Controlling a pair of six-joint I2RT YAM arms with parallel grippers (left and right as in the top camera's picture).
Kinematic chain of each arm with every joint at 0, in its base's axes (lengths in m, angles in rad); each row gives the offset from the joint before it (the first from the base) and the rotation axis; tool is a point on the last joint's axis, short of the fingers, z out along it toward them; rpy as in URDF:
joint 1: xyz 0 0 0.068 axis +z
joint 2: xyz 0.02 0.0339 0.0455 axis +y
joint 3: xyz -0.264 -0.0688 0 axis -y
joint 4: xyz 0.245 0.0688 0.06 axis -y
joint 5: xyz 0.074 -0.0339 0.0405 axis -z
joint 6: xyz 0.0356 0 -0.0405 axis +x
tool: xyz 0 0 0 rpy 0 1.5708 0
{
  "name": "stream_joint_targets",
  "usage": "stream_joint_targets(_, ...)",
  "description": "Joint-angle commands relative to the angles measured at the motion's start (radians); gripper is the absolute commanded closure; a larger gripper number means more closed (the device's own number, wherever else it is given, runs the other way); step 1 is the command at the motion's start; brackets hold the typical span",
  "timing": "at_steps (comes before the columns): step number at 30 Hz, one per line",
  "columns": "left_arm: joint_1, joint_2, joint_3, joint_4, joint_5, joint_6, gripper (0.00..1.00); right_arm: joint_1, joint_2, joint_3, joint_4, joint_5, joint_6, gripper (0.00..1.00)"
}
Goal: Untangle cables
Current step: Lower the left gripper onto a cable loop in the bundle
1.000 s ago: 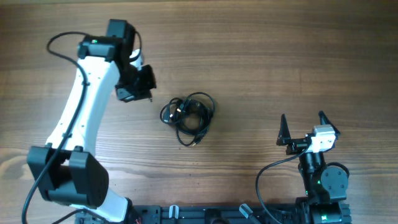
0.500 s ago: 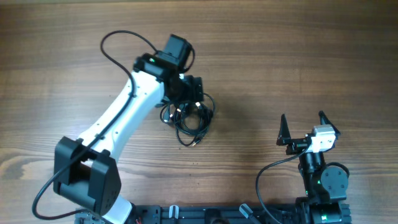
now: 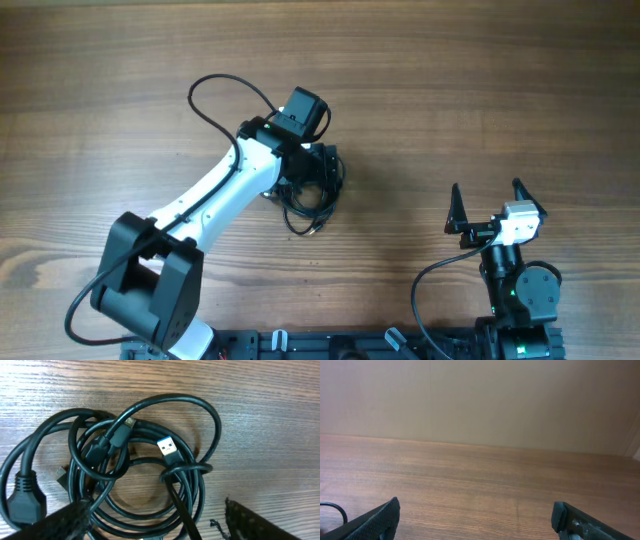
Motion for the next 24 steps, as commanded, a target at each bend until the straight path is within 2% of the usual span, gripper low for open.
stream_joint_targets(1, -0.001, 0.007, -0.023, 0.016, -0.017, -0.008, 0.15, 0.005, 0.000, 0.000, 0.003, -0.008, -0.009, 0.00)
stream_joint_targets(5, -0.001, 0.007, -0.023, 0.028, -0.035, -0.008, 0.15, 0.005, 0.000, 0.000, 0.003, -0.008, -0.008, 0.00)
stream_joint_targets(7, -0.001, 0.007, -0.023, 0.030, -0.040, -0.008, 0.08, 0.005, 0.000, 0.000, 0.003, -0.008, -0.009, 0.00)
stream_joint_targets(12, -0.001, 0.007, -0.023, 0.032, -0.040, -0.008, 0.00, 0.005, 0.000, 0.000, 0.003, -0.008, -0.009, 0.00)
stream_joint_targets(24, -0.001, 0.007, -0.023, 0.040, -0.039, -0.008, 0.00, 0.005, 0.000, 0.000, 0.003, -0.008, -0.009, 0.00)
